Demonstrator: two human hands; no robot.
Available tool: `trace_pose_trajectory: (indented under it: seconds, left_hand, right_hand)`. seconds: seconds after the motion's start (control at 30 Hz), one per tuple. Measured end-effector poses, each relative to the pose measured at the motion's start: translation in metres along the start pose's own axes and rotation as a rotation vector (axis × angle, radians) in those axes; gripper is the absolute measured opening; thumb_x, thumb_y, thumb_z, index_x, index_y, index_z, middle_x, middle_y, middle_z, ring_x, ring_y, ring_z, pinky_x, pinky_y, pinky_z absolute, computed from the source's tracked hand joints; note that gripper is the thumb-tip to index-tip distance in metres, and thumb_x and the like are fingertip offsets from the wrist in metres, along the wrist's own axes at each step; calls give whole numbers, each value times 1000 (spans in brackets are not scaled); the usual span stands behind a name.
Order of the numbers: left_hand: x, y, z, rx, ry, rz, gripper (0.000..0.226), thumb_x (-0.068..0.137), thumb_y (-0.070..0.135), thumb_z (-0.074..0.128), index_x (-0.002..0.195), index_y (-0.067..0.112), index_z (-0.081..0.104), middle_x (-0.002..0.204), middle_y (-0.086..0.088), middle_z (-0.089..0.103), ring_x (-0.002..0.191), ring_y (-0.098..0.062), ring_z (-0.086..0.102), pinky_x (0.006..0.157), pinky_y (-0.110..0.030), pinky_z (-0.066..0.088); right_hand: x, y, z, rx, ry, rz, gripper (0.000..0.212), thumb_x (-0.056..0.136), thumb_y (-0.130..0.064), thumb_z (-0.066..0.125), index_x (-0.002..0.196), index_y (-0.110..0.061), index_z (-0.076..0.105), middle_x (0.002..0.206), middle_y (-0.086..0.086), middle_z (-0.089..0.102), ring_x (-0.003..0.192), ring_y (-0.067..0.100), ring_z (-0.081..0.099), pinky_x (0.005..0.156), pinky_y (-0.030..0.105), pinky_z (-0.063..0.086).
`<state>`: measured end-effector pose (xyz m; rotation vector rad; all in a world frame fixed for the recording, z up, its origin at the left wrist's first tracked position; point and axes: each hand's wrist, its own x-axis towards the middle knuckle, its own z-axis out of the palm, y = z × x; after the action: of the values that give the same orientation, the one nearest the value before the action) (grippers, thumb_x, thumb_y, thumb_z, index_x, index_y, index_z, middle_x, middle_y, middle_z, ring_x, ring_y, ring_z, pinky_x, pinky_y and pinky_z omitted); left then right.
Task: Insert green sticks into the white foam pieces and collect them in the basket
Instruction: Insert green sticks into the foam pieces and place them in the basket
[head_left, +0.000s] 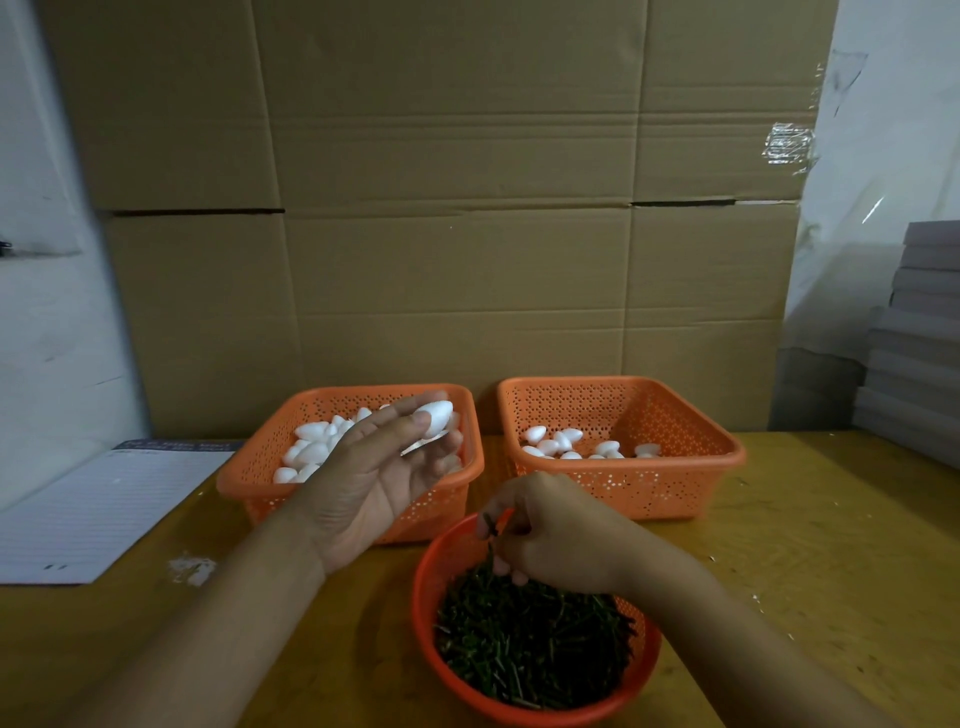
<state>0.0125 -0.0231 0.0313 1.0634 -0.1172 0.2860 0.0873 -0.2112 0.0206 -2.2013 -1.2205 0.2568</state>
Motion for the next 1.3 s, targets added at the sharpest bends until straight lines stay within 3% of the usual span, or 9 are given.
trace_pose_trajectory:
  seconds: [0.07,0.23,0.4,0.57,0.73,0.87,1.13,1.3]
  left_hand:
    - [0,0,0,20,2,-7,23,79,6,66,96,11,81,102,-12,74,93,-20,73,62,-21,57]
    - [-2,0,0,104,-18,-18,28,79,0,65,99,14,80,95,-10,72,83,-15,65,58,-19,53]
    - [-2,-2,2,124,2,7,40,78,2,69,117,9,68,98,-3,74,82,-11,70,61,-19,55]
    - [-3,-2,4,107,17,33,22,74,18,75,94,14,67,96,-10,73,75,-12,70,62,-22,58]
    - [-2,-3,3,99,4,65,38,61,38,90,94,20,80,89,-8,71,77,-15,70,65,-26,59]
    - [-2,-5,3,85,12,52,28,82,27,66,106,25,79,90,-3,72,83,-15,70,70,-26,59]
    - [-1,-5,-1,109,-6,62,36,74,1,70,108,11,73,95,-1,73,84,-13,71,69,-23,58]
    - [0,-6,-2,172,-13,49,40,74,-5,68,112,7,70,92,-3,72,82,-11,70,70,-22,57]
  right_hand:
    - [0,0,0,-3,0,5,21,86,-2,58,99,-16,68,79,4,76,60,6,68,60,22,55]
    - [0,-1,0,-3,-3,15,22,87,-2,56,100,-15,68,80,5,75,59,7,67,64,27,57]
    - [-1,-2,1,-19,-6,14,24,88,-3,56,103,-16,68,80,3,75,60,8,69,61,23,55]
    - [0,-3,1,-39,-11,7,25,88,-2,57,104,-17,68,80,3,75,60,7,69,60,20,55]
    - [0,-3,1,-50,-12,17,26,87,-2,57,105,-17,68,80,4,76,61,7,70,57,18,52]
    - [-1,-4,1,-53,-18,30,27,86,-4,57,107,-16,68,81,5,76,64,10,71,56,16,52]
    - [0,-5,1,-12,-16,67,34,86,-3,56,116,-17,62,84,8,76,68,17,73,58,22,53]
    - [-1,-5,1,-5,-16,68,33,85,-2,56,115,-17,63,84,8,76,68,16,73,57,20,53]
